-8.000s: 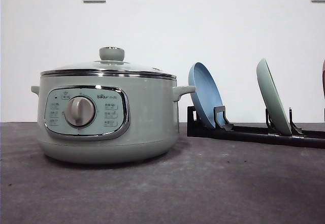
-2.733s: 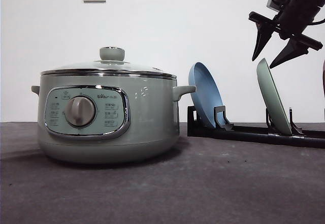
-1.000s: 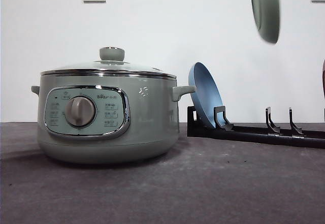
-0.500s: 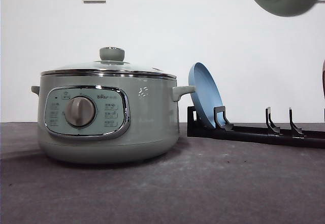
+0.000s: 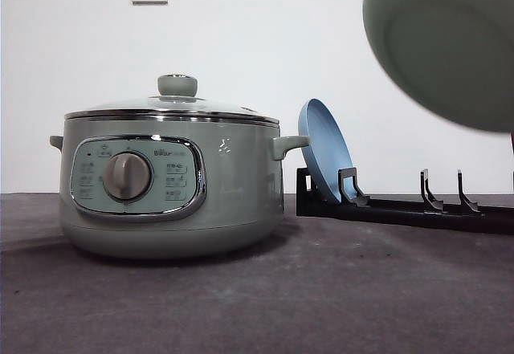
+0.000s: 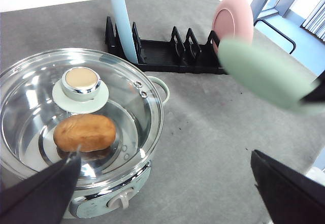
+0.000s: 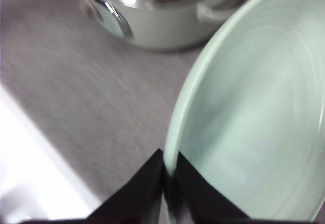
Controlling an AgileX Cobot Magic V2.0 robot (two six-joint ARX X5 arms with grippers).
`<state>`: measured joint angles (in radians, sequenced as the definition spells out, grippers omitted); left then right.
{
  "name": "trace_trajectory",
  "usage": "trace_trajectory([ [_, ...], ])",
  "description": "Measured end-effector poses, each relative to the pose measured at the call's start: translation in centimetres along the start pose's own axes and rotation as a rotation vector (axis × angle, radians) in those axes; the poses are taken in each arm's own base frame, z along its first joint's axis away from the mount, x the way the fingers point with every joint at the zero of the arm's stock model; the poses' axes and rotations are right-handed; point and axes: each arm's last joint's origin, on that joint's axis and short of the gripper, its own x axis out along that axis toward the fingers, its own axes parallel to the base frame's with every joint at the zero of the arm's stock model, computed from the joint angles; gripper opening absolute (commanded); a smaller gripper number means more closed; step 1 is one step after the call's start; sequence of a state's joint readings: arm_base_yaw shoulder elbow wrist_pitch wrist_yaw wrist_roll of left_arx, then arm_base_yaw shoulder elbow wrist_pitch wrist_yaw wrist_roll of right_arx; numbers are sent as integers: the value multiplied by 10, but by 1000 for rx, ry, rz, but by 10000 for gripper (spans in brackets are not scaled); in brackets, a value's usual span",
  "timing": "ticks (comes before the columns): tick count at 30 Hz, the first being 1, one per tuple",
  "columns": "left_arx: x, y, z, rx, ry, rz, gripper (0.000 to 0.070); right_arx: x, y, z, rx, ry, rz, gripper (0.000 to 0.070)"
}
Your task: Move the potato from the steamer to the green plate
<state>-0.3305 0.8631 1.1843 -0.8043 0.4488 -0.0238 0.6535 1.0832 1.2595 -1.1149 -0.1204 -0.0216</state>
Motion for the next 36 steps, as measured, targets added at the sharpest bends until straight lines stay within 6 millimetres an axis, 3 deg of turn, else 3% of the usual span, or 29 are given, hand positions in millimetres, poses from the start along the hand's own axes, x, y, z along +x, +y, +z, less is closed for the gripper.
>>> trace_trajectory([
  [9,0,0,0,0,0,0,700,72,24,-33,-31,118,-70,0],
  [14,0,0,0,0,0,0,700,102,40,-50,-72,191,-107,0],
  [29,0,0,0,0,0,0,700,172,82,-69,-243,374,-281,0],
  [36,0,0,0,0,0,0,700,185,87,-74,-254,409,-309,16],
])
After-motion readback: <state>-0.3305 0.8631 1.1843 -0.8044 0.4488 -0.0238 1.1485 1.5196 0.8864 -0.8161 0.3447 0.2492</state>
